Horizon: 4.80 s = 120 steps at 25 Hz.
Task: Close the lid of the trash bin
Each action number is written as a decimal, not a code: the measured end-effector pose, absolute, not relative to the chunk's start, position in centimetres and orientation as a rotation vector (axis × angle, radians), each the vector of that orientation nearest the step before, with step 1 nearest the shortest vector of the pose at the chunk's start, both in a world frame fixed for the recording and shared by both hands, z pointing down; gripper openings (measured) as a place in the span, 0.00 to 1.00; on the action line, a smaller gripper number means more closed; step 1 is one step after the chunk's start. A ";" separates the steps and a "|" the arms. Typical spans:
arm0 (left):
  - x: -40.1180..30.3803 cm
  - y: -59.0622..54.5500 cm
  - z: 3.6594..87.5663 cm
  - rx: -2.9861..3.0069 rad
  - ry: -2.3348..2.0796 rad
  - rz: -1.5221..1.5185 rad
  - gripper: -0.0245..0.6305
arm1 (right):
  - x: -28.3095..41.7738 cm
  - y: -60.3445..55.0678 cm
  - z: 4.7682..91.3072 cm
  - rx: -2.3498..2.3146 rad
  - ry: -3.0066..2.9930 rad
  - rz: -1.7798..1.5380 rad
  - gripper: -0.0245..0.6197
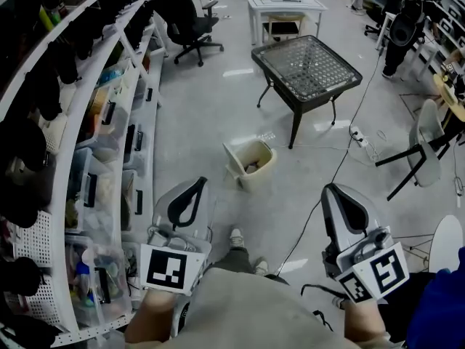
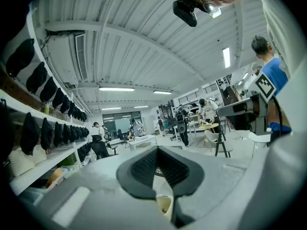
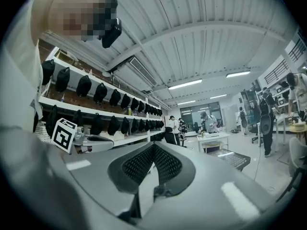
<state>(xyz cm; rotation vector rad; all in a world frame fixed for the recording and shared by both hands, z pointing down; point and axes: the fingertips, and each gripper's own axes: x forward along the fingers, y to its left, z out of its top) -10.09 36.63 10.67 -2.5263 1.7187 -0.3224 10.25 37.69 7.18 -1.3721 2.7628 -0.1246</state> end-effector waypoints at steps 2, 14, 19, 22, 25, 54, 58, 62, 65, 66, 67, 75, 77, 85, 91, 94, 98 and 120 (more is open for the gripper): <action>-10.4 36.4 10.7 -2.523 1.730 -0.318 0.04 | 10.0 37.2 7.3 -1.368 2.773 -0.124 0.04; -14.4 30.5 15.1 -2.552 1.802 -0.345 0.04 | 7.2 30.7 10.2 -1.404 2.797 -0.176 0.04; -17.0 25.3 17.9 -2.574 1.837 -0.386 0.04 | 5.0 25.2 13.1 -1.412 2.833 -0.282 0.04; -18.3 21.6 19.1 -2.583 1.834 -0.424 0.04 | 3.5 21.3 14.7 -1.414 2.863 -0.324 0.04; -19.6 18.0 20.4 -2.602 1.825 -0.473 0.04 | 2.0 17.4 15.9 -1.424 2.885 -0.359 0.04; -25.5 3.0 40.5 -2.801 2.090 -0.793 0.04 | -1.4 -3.0 33.5 -1.406 3.046 -0.753 0.04; -25.0 2.6 46.1 -2.812 2.186 -0.868 0.04 | -1.3 -4.9 38.0 -1.359 3.105 -0.798 0.04; -24.6 3.4 51.7 -2.815 2.266 -0.974 0.04 | -1.8 -5.6 41.8 -1.284 3.157 -0.851 0.04; -23.9 2.9 55.5 -2.848 2.277 -0.951 0.04 | -2.0 -6.1 44.8 -1.265 3.177 -0.869 0.04; -23.7 3.0 56.8 -2.862 2.286 -0.958 0.04 | -2.0 -6.1 45.8 -1.257 3.183 -0.882 0.04; -23.4 3.2 58.2 -2.869 2.302 -0.983 0.04 | -2.0 -6.1 46.8 -1.248 3.190 -0.898 0.04; -21.1 3.2 67.1 -2.997 2.241 -1.157 0.04 | -2.2 -6.5 53.1 -1.247 3.215 -0.970 0.04; -20.4 3.3 68.3 -3.040 2.213 -1.176 0.04 | -2.2 -6.5 54.2 -1.256 3.210 -0.995 0.04; -18.1 3.0 70.5 -3.154 2.148 -1.185 0.04 | -1.2 -6.5 56.7 -1.261 3.065 -1.217 0.04; -15.1 0.1 70.7 -3.205 1.983 -1.194 0.04 | 0.8 -7.3 57.1 -1.326 3.016 -1.237 0.04; -13.8 -1.1 72.3 -3.209 1.909 -1.276 0.04 | 2.0 -7.6 57.7 -1.370 2.987 -1.243 0.04; -11.7 -2.7 74.0 -3.220 1.795 -1.324 0.04 | 4.1 -7.8 58.7 -1.423 2.933 -1.286 0.04; -4.0 -8.5 85.6 -3.208 1.601 -1.557 0.04 | 10.3 -9.7 66.9 -1.458 2.746 -1.435 0.04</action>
